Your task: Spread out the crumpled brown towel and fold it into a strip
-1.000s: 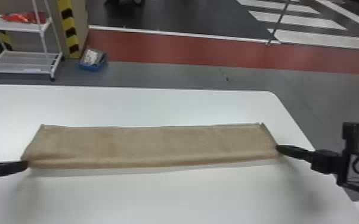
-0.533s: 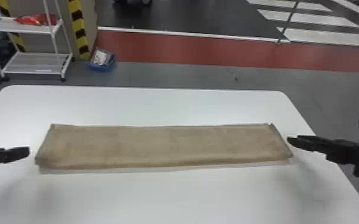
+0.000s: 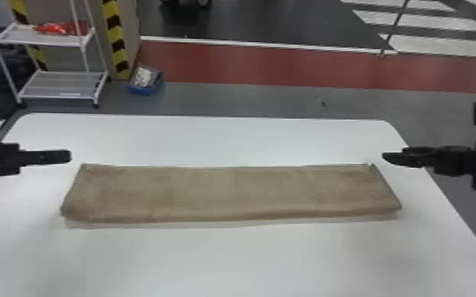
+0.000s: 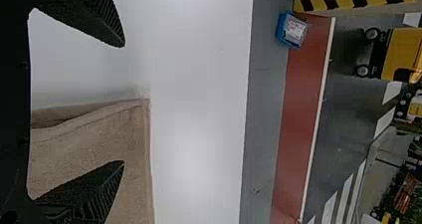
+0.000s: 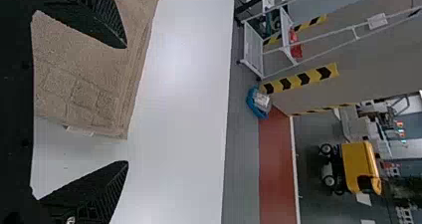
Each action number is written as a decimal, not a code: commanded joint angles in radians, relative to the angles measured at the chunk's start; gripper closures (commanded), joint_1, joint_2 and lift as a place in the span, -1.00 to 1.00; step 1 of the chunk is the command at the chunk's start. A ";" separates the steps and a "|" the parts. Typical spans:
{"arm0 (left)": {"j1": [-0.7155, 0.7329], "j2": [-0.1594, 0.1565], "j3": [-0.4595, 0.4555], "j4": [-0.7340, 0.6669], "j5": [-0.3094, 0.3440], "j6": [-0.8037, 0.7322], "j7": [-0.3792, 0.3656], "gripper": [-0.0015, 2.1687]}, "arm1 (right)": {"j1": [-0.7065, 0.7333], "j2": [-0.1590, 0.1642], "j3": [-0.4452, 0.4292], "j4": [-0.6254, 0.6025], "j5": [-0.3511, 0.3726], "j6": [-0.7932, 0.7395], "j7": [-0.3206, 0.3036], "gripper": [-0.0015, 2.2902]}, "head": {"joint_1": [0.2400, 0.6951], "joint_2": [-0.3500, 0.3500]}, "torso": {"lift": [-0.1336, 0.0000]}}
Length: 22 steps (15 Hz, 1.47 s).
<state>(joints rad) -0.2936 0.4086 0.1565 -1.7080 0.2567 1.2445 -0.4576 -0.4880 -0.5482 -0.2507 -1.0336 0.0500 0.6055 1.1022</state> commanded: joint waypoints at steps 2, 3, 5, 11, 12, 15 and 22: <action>-0.062 -0.008 -0.066 0.059 0.004 0.010 0.013 -0.96 | -0.083 -0.001 0.071 0.069 0.117 -0.032 0.045 -0.95 | 1.00 -0.33 | -0.84; -0.068 -0.008 -0.078 0.062 0.001 0.010 0.028 -0.95 | -0.083 -0.004 0.094 0.069 0.134 -0.032 0.059 -0.95 | 1.00 -0.33 | -0.84; -0.088 -0.011 -0.092 0.090 0.004 0.040 0.042 -0.95 | -0.084 -0.012 0.113 0.076 0.177 -0.032 0.079 -0.95 | 1.00 -0.35 | -0.84; -0.130 -0.017 -0.161 0.174 0.012 0.105 0.094 -0.92 | -0.073 -0.026 0.146 0.121 0.217 -0.051 0.090 -0.83 | 1.00 -0.42 | -0.84; -0.124 -0.019 -0.160 0.176 0.012 0.105 0.097 -0.92 | -0.066 -0.024 0.145 0.121 0.215 -0.060 0.090 -0.83 | 1.00 -0.42 | -0.84; -0.096 -0.022 -0.147 0.176 0.015 0.056 0.097 -0.89 | -0.049 -0.029 0.142 0.127 0.206 -0.082 0.088 -0.81 | 1.00 -0.43 | -0.84; -0.055 -0.022 -0.114 0.174 0.050 0.003 0.094 -0.85 | -0.024 -0.035 0.126 0.132 0.188 -0.106 0.088 -0.81 | 1.00 -0.45 | -0.84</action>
<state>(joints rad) -0.3524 0.3866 0.0430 -1.5343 0.3045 1.2583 -0.3648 -0.5130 -0.5839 -0.1235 -0.9019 0.2415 0.5030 1.1904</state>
